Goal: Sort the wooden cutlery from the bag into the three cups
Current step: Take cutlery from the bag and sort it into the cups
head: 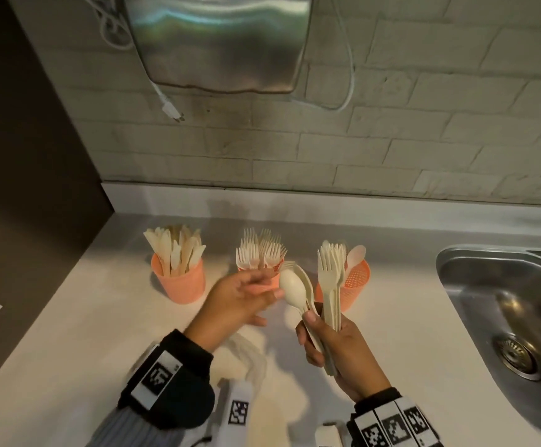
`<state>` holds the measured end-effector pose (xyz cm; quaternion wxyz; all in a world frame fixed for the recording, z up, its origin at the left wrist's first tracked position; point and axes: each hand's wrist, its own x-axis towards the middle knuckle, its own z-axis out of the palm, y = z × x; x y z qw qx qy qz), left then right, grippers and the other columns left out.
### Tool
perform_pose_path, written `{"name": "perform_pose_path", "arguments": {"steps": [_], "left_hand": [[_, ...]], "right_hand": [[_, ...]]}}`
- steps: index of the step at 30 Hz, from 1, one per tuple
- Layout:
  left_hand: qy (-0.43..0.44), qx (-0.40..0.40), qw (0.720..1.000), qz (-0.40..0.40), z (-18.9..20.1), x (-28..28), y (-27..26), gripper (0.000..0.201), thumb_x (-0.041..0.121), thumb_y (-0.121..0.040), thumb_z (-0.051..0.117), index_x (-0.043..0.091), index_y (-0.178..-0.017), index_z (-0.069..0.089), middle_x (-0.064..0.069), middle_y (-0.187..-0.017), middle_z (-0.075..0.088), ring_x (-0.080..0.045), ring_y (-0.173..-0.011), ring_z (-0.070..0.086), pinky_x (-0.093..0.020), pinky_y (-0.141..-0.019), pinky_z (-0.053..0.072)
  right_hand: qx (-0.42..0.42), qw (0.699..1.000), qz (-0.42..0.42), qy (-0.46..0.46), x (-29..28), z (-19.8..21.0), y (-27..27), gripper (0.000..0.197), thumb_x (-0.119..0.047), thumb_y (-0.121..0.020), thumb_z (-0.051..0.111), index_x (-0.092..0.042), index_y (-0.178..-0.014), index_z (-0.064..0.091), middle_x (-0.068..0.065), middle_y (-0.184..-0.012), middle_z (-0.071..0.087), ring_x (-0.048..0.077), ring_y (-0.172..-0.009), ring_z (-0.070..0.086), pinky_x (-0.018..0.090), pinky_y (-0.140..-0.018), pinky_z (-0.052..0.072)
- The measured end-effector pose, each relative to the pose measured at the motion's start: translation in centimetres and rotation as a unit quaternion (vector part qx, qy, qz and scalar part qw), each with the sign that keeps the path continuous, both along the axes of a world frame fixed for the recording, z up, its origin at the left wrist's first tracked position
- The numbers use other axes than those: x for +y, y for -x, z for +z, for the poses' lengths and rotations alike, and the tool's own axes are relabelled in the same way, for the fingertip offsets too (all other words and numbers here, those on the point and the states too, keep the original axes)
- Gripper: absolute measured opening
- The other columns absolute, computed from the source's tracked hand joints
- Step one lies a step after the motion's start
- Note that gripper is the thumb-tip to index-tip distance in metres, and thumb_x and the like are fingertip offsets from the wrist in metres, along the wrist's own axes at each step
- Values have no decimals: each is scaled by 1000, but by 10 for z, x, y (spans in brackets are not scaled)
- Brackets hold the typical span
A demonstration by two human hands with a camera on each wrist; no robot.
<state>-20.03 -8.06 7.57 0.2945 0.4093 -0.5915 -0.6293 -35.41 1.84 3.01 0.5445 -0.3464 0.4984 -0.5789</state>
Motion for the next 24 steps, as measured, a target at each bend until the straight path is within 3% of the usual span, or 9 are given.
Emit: {"name": "perform_pose_path", "arguments": {"steps": [3, 6, 11, 15, 18, 21, 24], "left_hand": [[-24, 20, 998, -45, -6, 15, 2, 25, 12, -77, 69, 15, -101, 66, 2, -87, 69, 0, -70, 65, -20, -58, 55], [-21, 31, 999, -11, -15, 16, -1, 21, 12, -75, 71, 9, -96, 66, -5, -89, 71, -5, -76, 67, -18, -61, 54], [-36, 65, 997, 22, -19, 14, -21, 20, 8, -74, 70, 17, -90, 61, 5, -79, 72, -1, -71, 65, -14, -59, 49], [-34, 102, 994, 22, -19, 15, -39, 18, 11, -71, 69, 14, -88, 64, 6, -69, 72, -4, -67, 63, -15, -60, 49], [-40, 112, 993, 20, -22, 12, -47, 26, 21, -64, 71, 11, -88, 65, 2, -75, 73, -10, -74, 66, -18, -65, 50], [-49, 121, 991, -1, -24, 10, -48, 36, 19, -69, 76, 2, -98, 63, -6, -85, 73, -21, -83, 68, -30, -78, 54], [-54, 140, 988, -23, -23, 10, -38, 37, 14, -67, 75, 2, -99, 62, -4, -86, 73, -18, -85, 67, -24, -75, 55]], "right_hand": [[11, 1000, 19, 3, -2, 1, -6, 18, -28, -86, 60, -12, -91, 66, 10, -65, 58, 14, -42, 36, 27, -47, 30], [14, 999, 40, -5, -5, 1, -14, 19, -28, -86, 61, -10, -86, 66, 12, -67, 58, 15, -42, 38, 27, -47, 31], [-46, 995, 87, -32, -13, -1, -29, 22, -29, -80, 60, -7, -83, 61, 11, -61, 56, 13, -38, 36, 23, -42, 31], [-89, 985, 139, -56, -19, 2, -40, 27, -33, -80, 61, -6, -83, 59, 12, -58, 54, 13, -34, 35, 20, -38, 29], [-82, 982, 160, -57, -20, 6, -44, 32, -33, -83, 57, -3, -93, 58, 13, -58, 56, 12, -31, 37, 18, -36, 29], [-85, 978, 185, -52, -17, 11, -43, 35, -37, -82, 60, -4, -95, 65, 14, -58, 59, 14, -30, 41, 18, -35, 32], [-107, 969, 211, -69, -10, 16, -35, 34, -35, -87, 50, -8, -101, 66, 13, -56, 61, 16, -28, 45, 18, -33, 38]]}}
